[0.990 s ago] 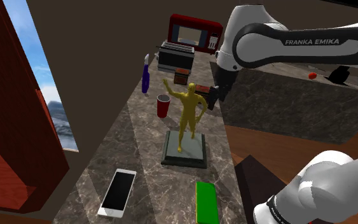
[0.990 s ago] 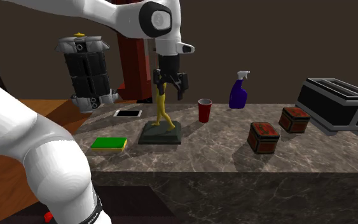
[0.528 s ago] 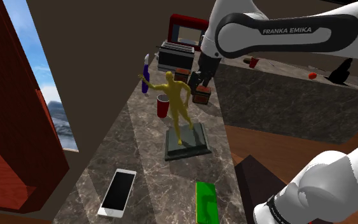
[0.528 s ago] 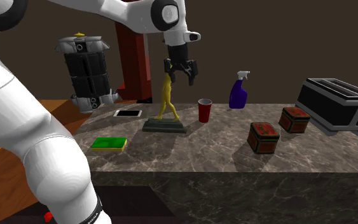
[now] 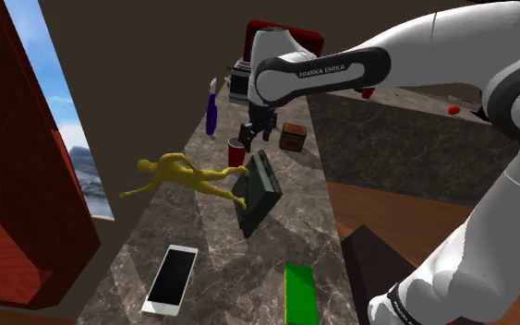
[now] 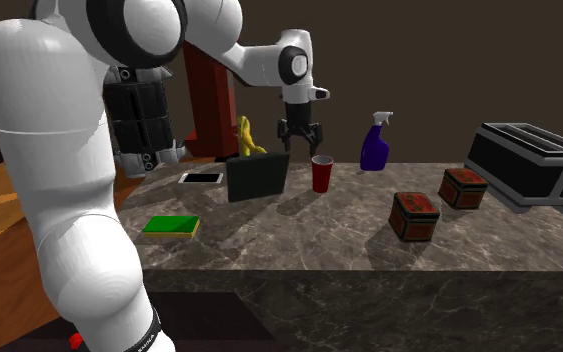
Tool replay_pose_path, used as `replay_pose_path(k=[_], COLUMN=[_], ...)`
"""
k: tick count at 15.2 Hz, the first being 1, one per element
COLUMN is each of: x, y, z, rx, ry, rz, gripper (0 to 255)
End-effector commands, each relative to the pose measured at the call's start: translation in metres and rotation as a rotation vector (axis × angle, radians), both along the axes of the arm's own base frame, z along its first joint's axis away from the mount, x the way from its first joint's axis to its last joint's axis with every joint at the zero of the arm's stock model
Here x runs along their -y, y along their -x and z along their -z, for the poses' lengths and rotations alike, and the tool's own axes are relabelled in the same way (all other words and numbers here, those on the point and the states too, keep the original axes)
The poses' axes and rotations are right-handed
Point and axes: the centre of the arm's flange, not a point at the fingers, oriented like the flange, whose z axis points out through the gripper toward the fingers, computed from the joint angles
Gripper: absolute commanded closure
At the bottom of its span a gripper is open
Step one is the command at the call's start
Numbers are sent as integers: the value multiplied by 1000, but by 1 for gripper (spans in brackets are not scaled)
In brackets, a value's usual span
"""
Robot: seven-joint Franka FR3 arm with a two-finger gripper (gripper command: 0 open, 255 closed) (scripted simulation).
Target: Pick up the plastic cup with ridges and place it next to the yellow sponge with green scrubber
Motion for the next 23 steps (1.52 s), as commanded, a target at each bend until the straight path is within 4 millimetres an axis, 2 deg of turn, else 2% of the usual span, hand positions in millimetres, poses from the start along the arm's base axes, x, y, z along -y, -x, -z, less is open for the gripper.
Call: replay_pose_path(k=[1,7,15,23], x=[-5,-29,-26,-26], y=[-23,-92,-96,-96], z=[14,43,84,84], rx=[-8,2,2,2], ry=[7,21,22,22], rz=[-1,-4,-4,-4], gripper=[0,0,0,0])
